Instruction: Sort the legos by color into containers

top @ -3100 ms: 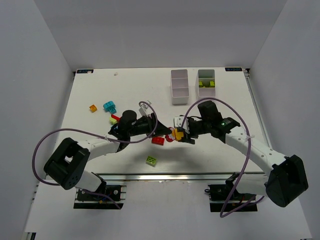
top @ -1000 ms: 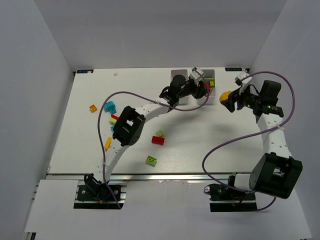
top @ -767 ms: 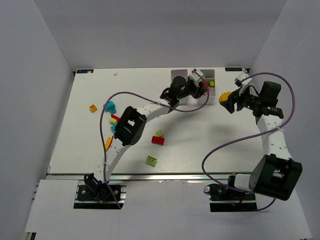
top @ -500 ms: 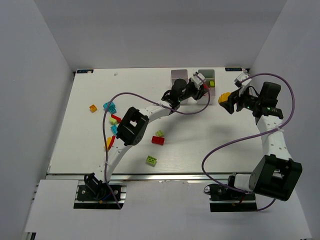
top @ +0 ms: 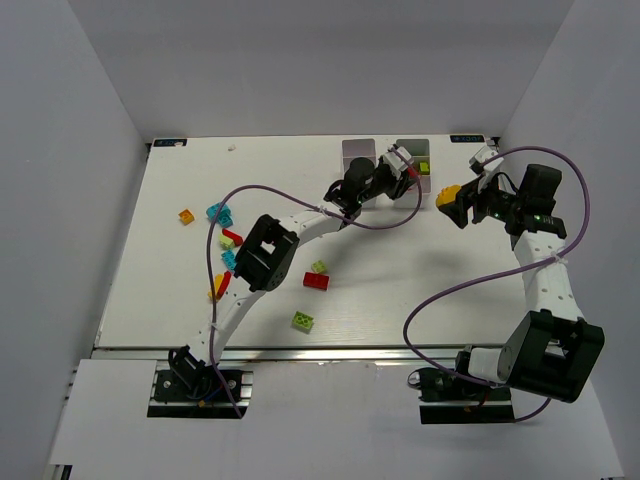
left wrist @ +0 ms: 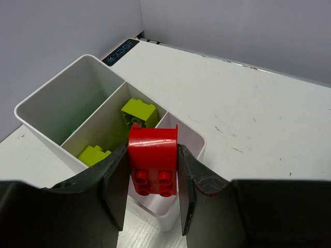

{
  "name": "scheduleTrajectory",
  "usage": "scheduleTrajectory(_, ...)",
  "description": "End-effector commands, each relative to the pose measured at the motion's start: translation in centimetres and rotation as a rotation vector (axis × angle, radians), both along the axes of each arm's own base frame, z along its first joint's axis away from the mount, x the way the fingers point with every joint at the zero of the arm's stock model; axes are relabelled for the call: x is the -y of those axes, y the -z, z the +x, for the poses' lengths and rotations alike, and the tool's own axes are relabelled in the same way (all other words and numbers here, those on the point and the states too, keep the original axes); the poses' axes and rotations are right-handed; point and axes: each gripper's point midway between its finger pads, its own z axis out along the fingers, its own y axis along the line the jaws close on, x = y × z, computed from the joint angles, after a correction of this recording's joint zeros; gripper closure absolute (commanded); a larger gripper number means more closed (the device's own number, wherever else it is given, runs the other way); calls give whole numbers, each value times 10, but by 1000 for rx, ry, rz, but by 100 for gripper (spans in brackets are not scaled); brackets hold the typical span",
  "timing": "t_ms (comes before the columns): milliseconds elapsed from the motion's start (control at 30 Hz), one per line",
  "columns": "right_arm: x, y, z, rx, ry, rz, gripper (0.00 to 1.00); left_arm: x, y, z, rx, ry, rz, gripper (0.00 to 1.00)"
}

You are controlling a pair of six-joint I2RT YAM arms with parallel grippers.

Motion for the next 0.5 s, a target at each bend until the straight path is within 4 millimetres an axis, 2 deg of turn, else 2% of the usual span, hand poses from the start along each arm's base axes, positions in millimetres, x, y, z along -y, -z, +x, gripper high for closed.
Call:
scheduleTrajectory(0,-3,-16,-1,58,-19,7,100,6,-25,1,51,-3,-24,82)
scheduleTrajectory(100,-3,-16,-1,60,-20,7,100,7,-23,1,50,-3,-19,79)
scheduleTrajectory(333,-3,-17,-1,62,-20,7,100,7,-26,1,53,-1,-24,79)
scheduleTrajectory(433,-3,-17,0,60,-19,8,100,7,-41,-3,76,2,-52,83)
scheduleTrajectory(467,-3,-17,-1,60,-21,9,100,6,-59,-5,106,1,-80,84)
